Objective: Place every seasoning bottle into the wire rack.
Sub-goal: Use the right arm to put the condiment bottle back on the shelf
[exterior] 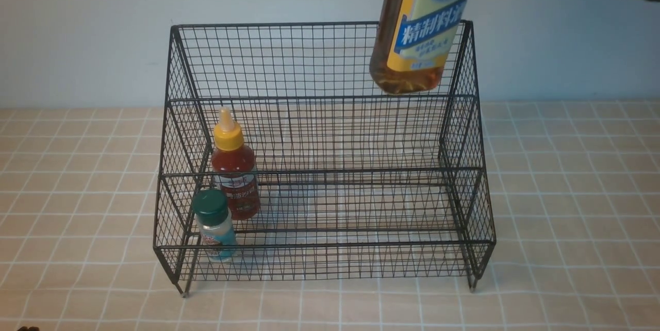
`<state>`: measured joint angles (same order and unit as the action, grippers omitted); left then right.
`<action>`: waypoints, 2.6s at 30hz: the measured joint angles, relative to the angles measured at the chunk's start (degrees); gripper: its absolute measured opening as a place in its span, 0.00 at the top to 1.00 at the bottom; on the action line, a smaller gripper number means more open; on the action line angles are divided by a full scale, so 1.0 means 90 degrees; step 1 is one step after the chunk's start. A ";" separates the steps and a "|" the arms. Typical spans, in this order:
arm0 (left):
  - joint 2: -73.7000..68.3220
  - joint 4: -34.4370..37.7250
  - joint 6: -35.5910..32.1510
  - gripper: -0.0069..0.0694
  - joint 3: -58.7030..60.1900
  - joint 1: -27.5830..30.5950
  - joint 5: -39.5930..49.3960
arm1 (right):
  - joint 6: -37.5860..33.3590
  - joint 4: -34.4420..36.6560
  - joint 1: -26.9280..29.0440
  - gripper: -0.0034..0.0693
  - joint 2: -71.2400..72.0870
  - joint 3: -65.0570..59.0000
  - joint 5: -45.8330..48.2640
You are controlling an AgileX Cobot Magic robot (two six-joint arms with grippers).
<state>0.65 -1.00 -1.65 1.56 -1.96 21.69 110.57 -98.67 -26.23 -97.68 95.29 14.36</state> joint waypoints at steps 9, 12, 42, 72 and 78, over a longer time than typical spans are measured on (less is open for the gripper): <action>0.0000 0.0000 0.0000 0.92 0.0000 0.0000 0.0000 | -0.0098 0.0040 0.0000 0.52 -0.0101 0.0168 0.0109; 0.0000 0.0000 0.0000 0.92 0.0000 0.0000 0.0000 | -0.0395 0.0072 0.0000 0.52 -0.0102 0.0168 0.0096; 0.0000 0.0000 0.0000 0.92 0.0000 0.0000 0.0000 | -0.1548 0.0697 0.0000 0.52 -0.0233 -0.0800 -0.0249; 0.0000 0.0000 0.0000 0.92 0.0000 0.0000 0.0000 | -0.1547 0.0836 0.0000 0.45 -0.0458 -0.1199 -0.0537; 0.0000 0.0000 0.0000 0.92 0.0000 0.0000 0.0000 | -0.1547 0.0836 0.0000 0.42 -0.0439 -0.1194 -0.0541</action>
<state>0.65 -1.00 -1.65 1.56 -1.96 21.69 96.65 -91.15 -26.23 -101.63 84.54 9.49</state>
